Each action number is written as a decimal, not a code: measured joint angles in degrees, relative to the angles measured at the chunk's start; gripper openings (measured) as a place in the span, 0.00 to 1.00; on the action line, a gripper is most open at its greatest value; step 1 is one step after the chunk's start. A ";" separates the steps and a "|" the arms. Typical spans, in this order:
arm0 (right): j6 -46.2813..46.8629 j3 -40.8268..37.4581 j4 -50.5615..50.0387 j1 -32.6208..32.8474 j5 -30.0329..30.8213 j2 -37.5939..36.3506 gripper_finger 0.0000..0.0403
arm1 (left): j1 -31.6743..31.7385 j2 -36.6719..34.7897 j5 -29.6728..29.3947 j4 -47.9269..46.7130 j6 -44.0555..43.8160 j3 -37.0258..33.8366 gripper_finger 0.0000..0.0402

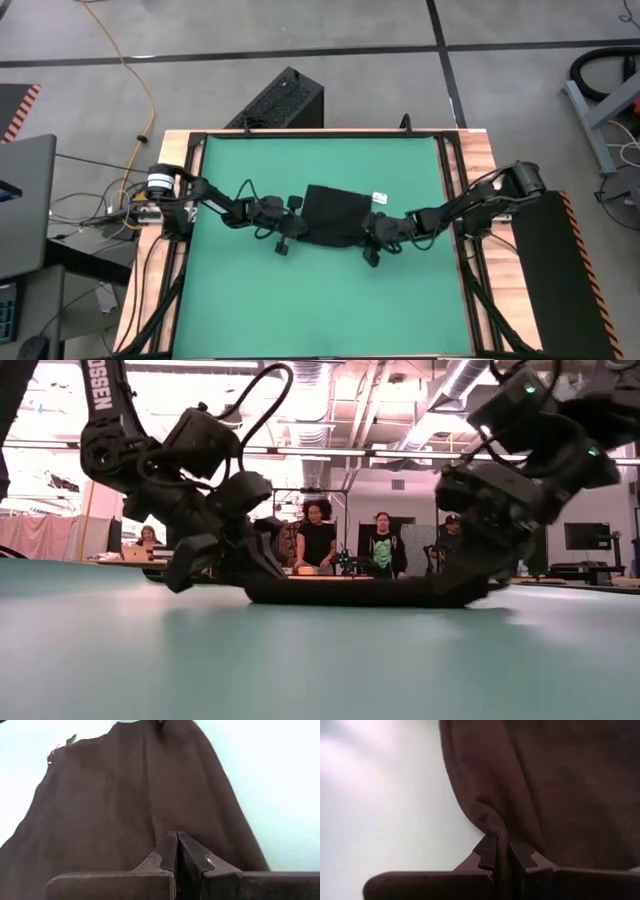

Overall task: Roll towel
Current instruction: Roll the black towel

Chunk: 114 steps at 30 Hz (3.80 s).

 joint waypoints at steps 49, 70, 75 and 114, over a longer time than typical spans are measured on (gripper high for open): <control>21.18 8.51 -15.22 -11.25 -17.68 -2.44 0.07 | 7.25 -4.43 4.59 0.25 8.94 1.07 0.00; 24.38 8.53 -20.62 -19.35 -22.22 -4.33 0.07 | 9.06 8.76 9.23 0.02 5.93 6.67 0.00; 24.38 8.53 -21.86 -21.99 -22.59 -6.04 0.07 | 9.42 8.87 10.28 -1.30 4.82 6.67 0.00; 12.76 8.51 -25.79 -26.45 -20.82 -6.04 0.07 | 3.01 -19.97 -7.32 -27.02 6.61 6.49 0.00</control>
